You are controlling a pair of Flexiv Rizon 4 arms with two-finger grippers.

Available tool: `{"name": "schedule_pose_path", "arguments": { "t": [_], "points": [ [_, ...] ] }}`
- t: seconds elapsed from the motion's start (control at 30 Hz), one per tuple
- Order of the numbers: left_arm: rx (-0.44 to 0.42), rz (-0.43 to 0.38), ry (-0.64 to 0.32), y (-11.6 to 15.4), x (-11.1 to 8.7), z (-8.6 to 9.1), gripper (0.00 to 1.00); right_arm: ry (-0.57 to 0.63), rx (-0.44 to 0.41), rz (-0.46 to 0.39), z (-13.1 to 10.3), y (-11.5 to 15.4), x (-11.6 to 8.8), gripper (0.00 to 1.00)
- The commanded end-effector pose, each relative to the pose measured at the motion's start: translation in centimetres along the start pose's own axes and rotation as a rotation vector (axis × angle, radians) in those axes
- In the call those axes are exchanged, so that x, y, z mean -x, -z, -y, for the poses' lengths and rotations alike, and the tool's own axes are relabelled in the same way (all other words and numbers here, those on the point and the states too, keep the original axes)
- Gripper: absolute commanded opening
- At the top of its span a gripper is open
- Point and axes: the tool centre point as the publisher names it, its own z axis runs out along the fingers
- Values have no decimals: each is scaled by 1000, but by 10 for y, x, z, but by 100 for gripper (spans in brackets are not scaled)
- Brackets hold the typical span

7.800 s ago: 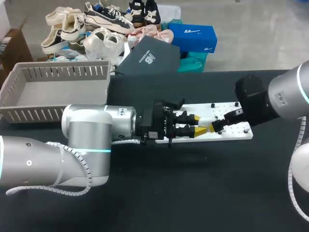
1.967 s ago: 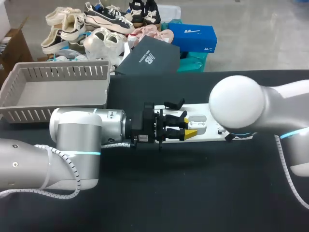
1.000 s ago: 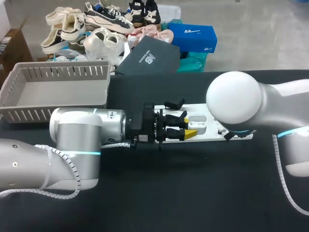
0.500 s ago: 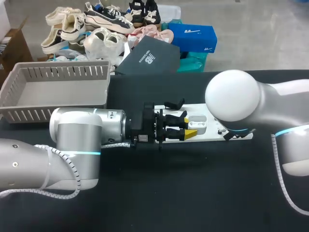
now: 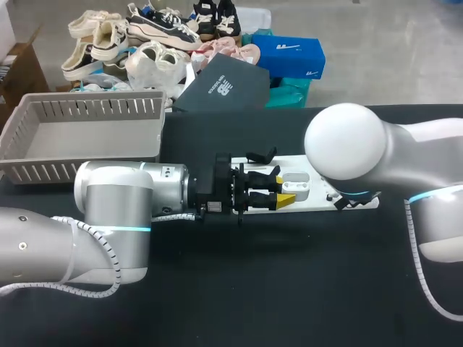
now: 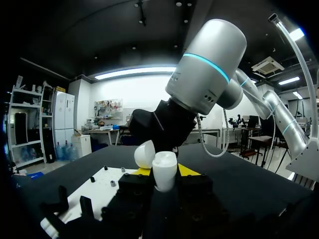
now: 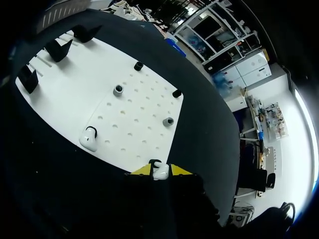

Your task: Pick up each earbud case from the left stands, insert the matching earbuds, close the lid, and place the case in the box.

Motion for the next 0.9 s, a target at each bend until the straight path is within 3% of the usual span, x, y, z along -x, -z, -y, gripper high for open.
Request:
{"name": "schedule_pose_path", "arguments": {
  "t": [0.03, 0.17, 0.5, 0.9],
  "points": [
    [6, 1, -2, 0, 0, 2, 0, -1, 0, -1, -1, -2, 1, 0],
    [6, 1, -2, 0, 0, 2, 0, 3, 3, -1, 0, 4, 0, 0],
    [6, 1, -2, 0, 0, 2, 0, -66, 39, 44, 22, 50, -8, 0],
    [6, 1, -2, 0, 0, 2, 0, -81, 164, 218, 29, 139, -6, 0]
  ]
}}
